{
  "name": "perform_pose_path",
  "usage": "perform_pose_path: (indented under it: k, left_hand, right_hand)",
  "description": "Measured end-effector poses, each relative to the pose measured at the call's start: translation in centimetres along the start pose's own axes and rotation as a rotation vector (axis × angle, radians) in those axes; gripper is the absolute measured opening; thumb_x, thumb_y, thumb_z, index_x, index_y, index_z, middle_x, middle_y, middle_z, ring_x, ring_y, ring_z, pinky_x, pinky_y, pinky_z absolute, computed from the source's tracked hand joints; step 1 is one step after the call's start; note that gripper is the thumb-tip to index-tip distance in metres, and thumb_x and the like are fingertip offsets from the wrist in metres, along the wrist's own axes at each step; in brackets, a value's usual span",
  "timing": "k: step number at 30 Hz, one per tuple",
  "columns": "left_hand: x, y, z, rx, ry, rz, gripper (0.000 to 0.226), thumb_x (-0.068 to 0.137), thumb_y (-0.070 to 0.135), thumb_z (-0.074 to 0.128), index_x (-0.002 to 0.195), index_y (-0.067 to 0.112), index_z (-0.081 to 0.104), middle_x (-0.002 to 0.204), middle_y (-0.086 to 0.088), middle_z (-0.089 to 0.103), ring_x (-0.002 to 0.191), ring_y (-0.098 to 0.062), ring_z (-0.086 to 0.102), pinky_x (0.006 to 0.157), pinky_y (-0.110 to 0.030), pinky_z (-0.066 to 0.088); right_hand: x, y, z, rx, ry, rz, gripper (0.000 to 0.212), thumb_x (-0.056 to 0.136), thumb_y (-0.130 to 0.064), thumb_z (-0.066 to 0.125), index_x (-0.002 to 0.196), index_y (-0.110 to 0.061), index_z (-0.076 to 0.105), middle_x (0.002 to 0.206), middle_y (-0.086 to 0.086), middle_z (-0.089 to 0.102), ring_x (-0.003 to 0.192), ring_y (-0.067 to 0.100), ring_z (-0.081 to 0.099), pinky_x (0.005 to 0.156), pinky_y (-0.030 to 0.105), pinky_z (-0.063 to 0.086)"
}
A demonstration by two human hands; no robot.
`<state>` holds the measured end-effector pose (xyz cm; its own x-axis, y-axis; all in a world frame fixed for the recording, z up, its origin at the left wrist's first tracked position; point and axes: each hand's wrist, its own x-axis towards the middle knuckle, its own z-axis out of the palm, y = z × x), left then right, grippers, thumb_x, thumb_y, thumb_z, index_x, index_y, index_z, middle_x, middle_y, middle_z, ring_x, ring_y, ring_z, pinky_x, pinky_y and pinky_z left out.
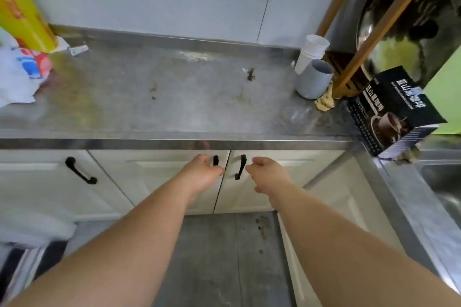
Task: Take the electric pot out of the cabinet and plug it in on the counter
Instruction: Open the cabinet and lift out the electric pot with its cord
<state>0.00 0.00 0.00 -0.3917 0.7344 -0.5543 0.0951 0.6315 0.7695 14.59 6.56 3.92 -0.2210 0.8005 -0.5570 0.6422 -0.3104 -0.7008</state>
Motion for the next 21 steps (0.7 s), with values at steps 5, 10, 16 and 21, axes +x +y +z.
perform_pose_path:
  k: [5, 10, 16, 21]
  left_hand:
    - [2.5, -0.1, 1.4, -0.049, -0.002, -0.069, 0.067, 0.069, 0.030, 0.060, 0.134, 0.022, 0.041, 0.128, -0.005, 0.053, 0.110, -0.025, 0.053, 0.091, -0.035, 0.045]
    - [3.3, -1.0, 1.4, -0.080, 0.004, -0.104, 0.042, 0.067, 0.024, 0.057, 0.107, 0.021, 0.047, 0.107, -0.005, 0.061, 0.089, -0.020, 0.065, 0.085, -0.038, 0.051]
    - [1.8, -1.8, 1.0, -0.018, -0.060, -0.082, 0.038, 0.070, 0.037, 0.053, 0.103, 0.019, 0.052, 0.101, -0.005, 0.064, 0.060, -0.019, 0.066, 0.063, -0.031, 0.053]
    - [-1.3, -3.6, 0.6, -0.189, 0.004, -0.161, 0.049, 0.071, 0.054, 0.041, 0.107, 0.025, 0.054, 0.102, 0.002, 0.067, 0.062, -0.017, 0.071, 0.075, -0.038, 0.054]
  right_hand:
    - [2.4, 0.0, 1.9, -0.022, -0.058, 0.034, 0.038, 0.087, -0.019, 0.050, 0.125, -0.017, 0.056, 0.112, 0.009, 0.058, 0.103, 0.024, 0.057, 0.090, 0.045, 0.053]
    - [4.1, 0.0, 3.7, 0.014, -0.102, -0.036, 0.046, 0.086, -0.017, 0.052, 0.131, -0.021, 0.046, 0.130, 0.004, 0.054, 0.107, 0.024, 0.057, 0.093, 0.045, 0.052]
    - [4.0, 0.2, 4.7, -0.061, -0.134, -0.124, 0.051, 0.082, -0.012, 0.049, 0.127, -0.033, 0.042, 0.090, -0.007, 0.059, 0.067, 0.008, 0.053, 0.056, 0.018, 0.049]
    - [2.3, 1.4, 4.8, -0.207, -0.178, -0.195, 0.046, 0.087, -0.009, 0.042, 0.127, -0.030, 0.050, 0.086, -0.010, 0.055, 0.065, 0.001, 0.050, 0.038, 0.006, 0.034]
